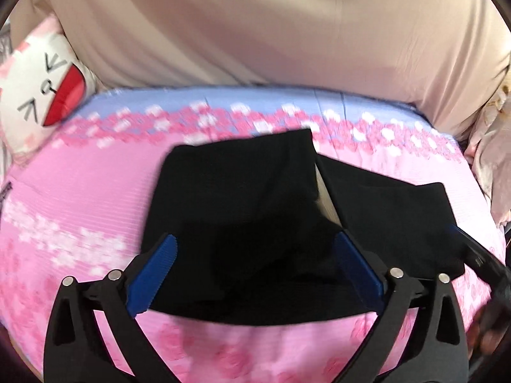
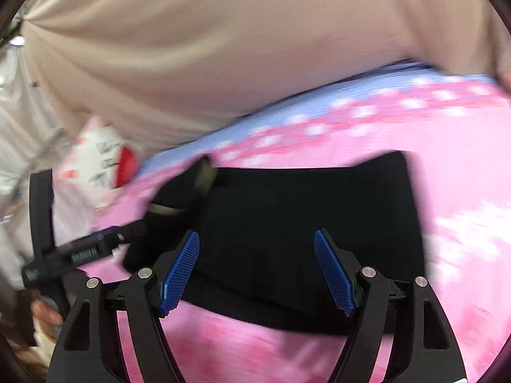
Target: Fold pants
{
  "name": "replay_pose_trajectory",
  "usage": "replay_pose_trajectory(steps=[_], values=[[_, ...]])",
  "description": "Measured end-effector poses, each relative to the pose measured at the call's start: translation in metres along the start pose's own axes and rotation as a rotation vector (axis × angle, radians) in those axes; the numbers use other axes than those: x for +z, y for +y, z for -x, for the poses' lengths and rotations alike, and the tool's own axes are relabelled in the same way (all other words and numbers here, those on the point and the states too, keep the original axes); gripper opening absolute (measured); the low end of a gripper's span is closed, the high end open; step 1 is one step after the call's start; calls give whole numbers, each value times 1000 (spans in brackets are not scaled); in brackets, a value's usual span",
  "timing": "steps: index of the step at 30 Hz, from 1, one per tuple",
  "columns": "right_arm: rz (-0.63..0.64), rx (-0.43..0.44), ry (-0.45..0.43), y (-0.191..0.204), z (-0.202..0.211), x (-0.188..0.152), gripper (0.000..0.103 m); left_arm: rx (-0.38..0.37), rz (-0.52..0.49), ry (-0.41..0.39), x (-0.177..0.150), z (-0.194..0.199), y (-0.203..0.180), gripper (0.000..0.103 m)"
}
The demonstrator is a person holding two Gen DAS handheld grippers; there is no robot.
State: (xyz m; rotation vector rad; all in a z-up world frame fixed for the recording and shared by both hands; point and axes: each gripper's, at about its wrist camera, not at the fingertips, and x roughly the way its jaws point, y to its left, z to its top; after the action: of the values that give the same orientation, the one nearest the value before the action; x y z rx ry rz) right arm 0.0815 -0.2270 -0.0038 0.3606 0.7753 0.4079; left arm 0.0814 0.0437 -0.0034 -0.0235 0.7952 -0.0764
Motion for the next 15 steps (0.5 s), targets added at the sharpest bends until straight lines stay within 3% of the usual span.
replay_pose_trajectory(steps=[4, 8, 12, 15], values=[[-30, 117, 134, 19, -58, 13, 76, 32, -20, -45, -8, 29, 29, 98], [-148, 179, 243, 21, -105, 12, 76, 127, 9, -36, -20, 31, 64, 98], [-267, 313, 295, 29, -122, 7, 76, 113, 54, -15, -28, 26, 89, 98], [-291, 298, 313, 39, -135, 8, 79, 104, 61, -24, -27, 25, 96, 98]])
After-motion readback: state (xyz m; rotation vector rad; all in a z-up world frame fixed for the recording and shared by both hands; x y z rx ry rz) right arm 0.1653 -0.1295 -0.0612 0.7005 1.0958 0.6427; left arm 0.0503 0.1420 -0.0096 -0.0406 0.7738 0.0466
